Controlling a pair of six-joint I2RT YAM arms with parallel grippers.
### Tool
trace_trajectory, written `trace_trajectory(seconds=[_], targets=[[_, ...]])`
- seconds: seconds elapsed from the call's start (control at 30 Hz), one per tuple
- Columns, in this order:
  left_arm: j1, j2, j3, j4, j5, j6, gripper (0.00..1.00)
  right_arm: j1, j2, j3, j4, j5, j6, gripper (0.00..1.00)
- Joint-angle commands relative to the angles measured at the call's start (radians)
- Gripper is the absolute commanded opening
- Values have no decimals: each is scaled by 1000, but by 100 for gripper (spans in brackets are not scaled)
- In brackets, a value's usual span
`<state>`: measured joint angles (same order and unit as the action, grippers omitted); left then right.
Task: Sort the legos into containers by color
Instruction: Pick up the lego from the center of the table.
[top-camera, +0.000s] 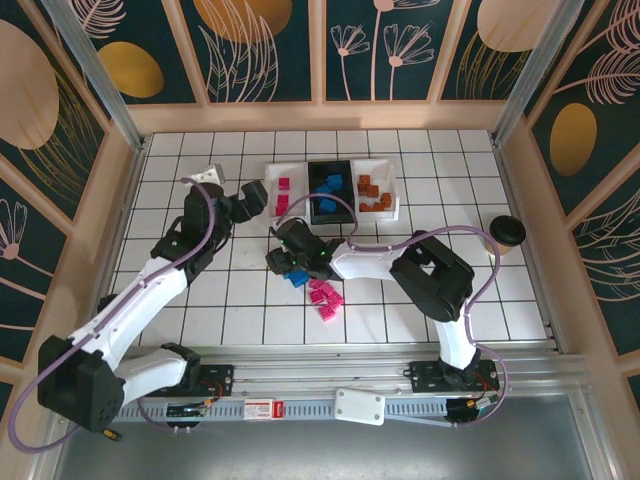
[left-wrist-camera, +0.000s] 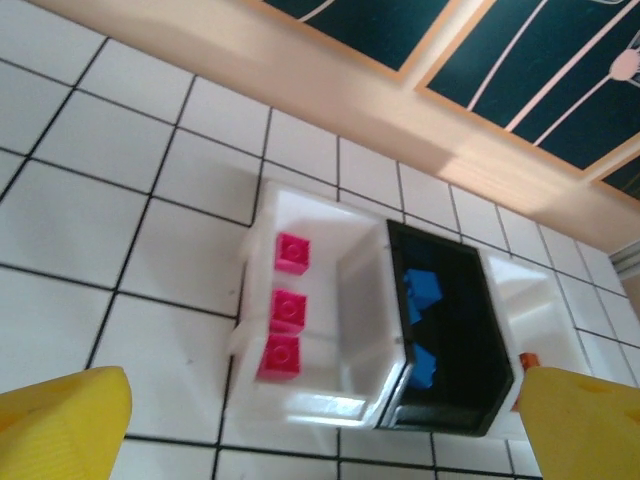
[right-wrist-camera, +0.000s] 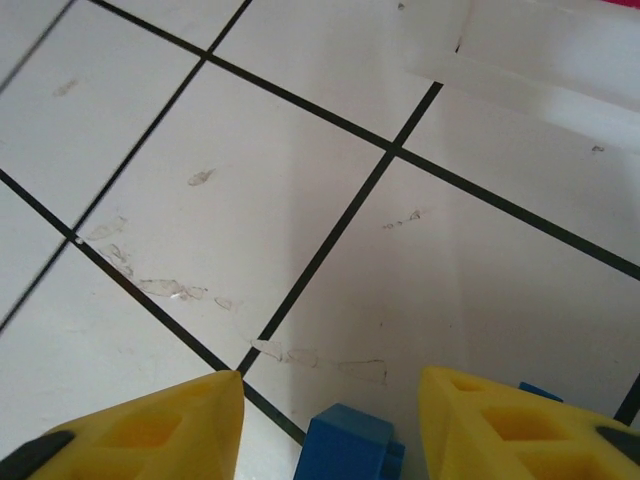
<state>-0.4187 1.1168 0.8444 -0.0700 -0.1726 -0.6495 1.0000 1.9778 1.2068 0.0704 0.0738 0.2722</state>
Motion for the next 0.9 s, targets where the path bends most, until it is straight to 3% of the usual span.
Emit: trace_trajectory(seconds=[0.0, 0.17, 0.43, 0.6, 0.87], targets=[[5, -70, -42, -56, -43, -16, 99, 26, 51, 19, -113, 74, -28, 45], [5, -121, -79, -86, -55, -18, 99, 56, 46, 13, -132, 141, -55, 41], [6, -102, -70, -104, -39, -22, 99, 70, 61, 15, -157, 180, -74, 28], [6, -98, -61, -120, -42, -20, 99, 71, 74, 41, -168, 169, -85, 32], [6, -114, -74, -131, -47, -13, 99, 42, 12, -6, -66, 84, -64, 13]])
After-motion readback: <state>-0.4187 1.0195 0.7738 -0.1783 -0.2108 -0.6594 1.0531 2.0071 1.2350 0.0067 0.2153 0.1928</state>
